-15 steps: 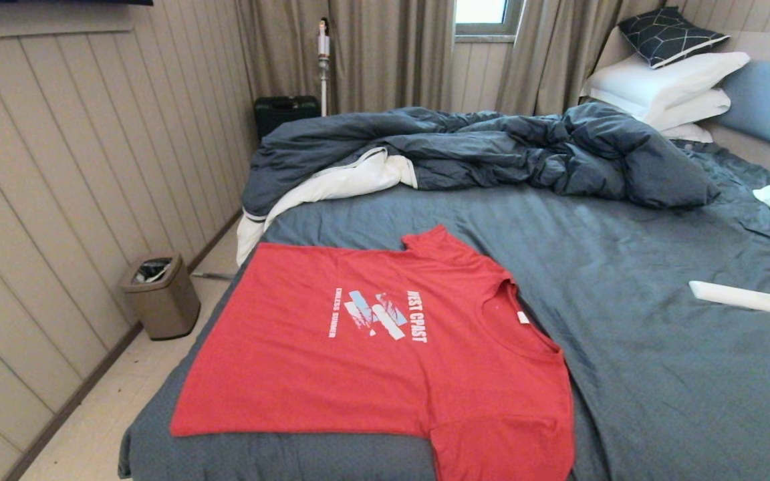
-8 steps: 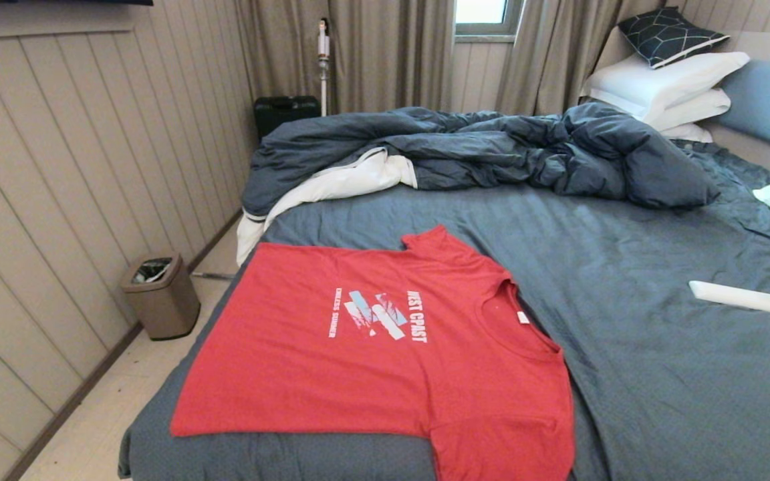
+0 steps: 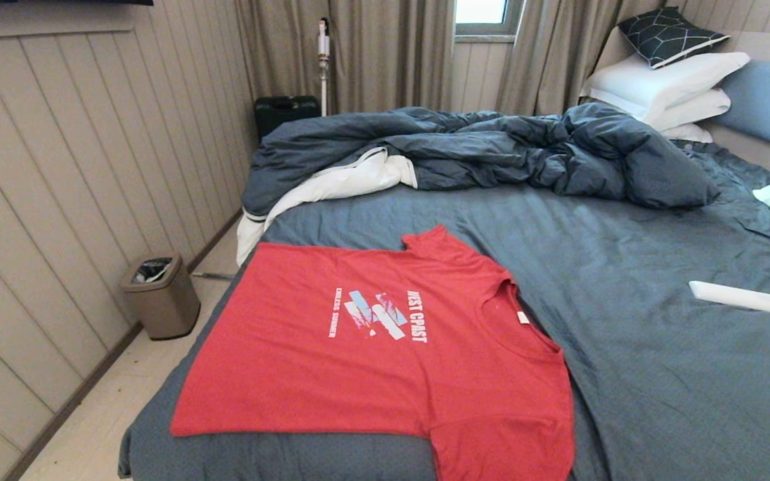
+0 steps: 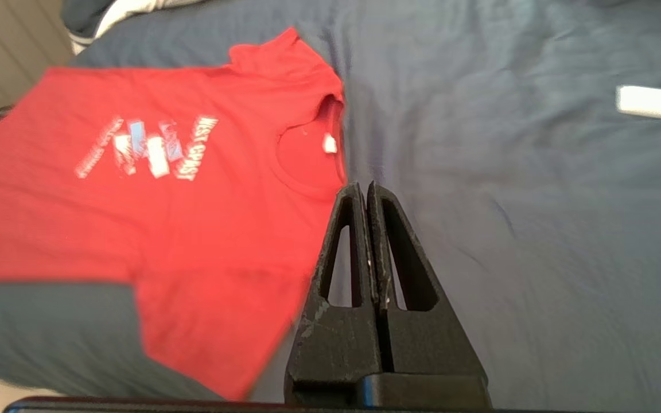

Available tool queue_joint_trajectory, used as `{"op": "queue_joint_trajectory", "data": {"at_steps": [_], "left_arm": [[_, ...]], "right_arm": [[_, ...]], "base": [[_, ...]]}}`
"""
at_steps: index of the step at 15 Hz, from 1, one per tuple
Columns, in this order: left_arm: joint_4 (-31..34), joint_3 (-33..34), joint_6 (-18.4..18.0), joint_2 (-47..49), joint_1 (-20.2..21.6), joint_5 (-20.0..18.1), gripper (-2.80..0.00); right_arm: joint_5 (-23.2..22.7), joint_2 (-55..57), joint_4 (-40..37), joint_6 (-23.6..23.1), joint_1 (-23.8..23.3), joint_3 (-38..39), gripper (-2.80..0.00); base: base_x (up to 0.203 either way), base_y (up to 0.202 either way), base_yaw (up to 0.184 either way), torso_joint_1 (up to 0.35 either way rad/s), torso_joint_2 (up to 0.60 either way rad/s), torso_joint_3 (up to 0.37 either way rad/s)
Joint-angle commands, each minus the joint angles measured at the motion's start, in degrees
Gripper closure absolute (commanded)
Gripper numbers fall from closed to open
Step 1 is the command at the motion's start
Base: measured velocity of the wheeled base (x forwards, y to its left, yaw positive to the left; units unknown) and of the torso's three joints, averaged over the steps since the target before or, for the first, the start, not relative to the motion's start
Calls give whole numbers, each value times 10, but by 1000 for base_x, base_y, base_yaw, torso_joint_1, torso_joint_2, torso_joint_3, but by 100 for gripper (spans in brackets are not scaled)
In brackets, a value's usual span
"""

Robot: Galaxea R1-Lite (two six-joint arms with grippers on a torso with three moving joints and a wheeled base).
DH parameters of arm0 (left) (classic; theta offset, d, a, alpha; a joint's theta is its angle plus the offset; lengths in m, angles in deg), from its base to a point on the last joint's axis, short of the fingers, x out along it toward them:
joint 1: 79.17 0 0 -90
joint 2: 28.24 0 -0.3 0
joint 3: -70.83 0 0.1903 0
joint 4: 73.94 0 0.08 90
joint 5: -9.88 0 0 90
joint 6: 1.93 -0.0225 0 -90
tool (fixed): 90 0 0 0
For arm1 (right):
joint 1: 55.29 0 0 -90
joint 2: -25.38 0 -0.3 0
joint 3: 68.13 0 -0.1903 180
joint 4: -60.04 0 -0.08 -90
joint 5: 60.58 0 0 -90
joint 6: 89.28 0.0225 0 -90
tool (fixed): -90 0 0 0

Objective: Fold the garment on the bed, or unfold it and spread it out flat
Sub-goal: Fold the red T-shirt

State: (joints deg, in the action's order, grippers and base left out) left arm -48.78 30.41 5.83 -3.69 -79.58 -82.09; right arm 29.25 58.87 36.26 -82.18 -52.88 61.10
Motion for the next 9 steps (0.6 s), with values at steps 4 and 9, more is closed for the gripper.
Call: {"op": "queue_joint_trajectory", "data": {"at_steps": [4, 9], "left_arm": [[167, -222, 6, 338, 0, -89, 0], [260, -288, 17, 569, -2, -205, 0]], "right_arm": [[-35, 324, -41, 19, -9, -117, 0], [-248, 493, -149, 40, -98, -148, 0]], "base": [[0, 0, 0, 0, 0, 0], [0, 0, 0, 0, 0, 0]]}}
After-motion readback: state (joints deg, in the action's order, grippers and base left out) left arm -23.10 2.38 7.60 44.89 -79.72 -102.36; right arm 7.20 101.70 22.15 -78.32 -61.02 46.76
